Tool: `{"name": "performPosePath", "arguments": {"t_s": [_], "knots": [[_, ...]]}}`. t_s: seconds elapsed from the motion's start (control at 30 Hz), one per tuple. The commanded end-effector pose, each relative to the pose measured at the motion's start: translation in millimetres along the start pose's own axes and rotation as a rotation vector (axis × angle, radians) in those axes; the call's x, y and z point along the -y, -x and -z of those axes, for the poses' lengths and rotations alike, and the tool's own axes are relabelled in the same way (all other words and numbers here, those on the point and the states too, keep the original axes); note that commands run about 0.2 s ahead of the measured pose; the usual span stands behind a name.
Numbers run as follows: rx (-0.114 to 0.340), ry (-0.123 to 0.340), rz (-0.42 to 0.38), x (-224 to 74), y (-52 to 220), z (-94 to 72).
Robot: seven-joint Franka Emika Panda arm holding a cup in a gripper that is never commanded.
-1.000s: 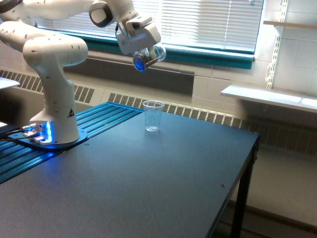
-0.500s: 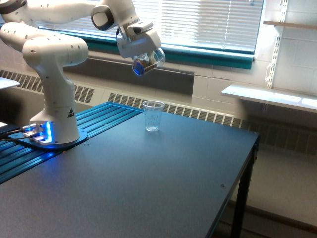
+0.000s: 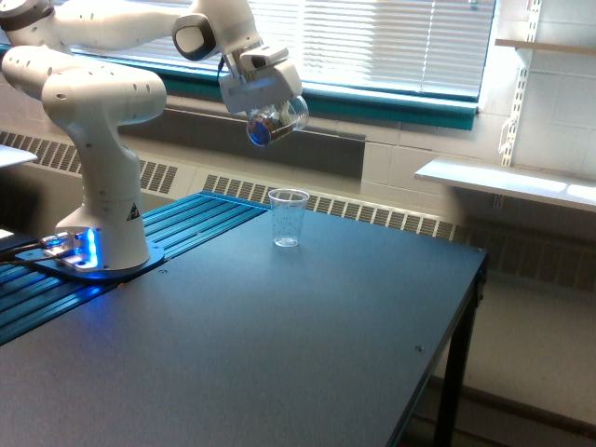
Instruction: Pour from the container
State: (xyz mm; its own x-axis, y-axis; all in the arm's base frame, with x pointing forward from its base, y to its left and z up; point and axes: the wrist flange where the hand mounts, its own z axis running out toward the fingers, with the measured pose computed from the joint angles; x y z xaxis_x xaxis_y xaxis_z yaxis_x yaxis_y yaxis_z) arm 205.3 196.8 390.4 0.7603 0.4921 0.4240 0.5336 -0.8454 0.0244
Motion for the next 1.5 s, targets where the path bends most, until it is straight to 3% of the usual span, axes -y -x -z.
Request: {"name": "performPosePath", "arguments": {"t_s": [0.03, 1.5], "knots": [[0.031, 0.006, -0.009, -9.0, 10.5, -12.2], [0.153, 0.073, 0.053, -4.3, 26.7, -41.1]]}}
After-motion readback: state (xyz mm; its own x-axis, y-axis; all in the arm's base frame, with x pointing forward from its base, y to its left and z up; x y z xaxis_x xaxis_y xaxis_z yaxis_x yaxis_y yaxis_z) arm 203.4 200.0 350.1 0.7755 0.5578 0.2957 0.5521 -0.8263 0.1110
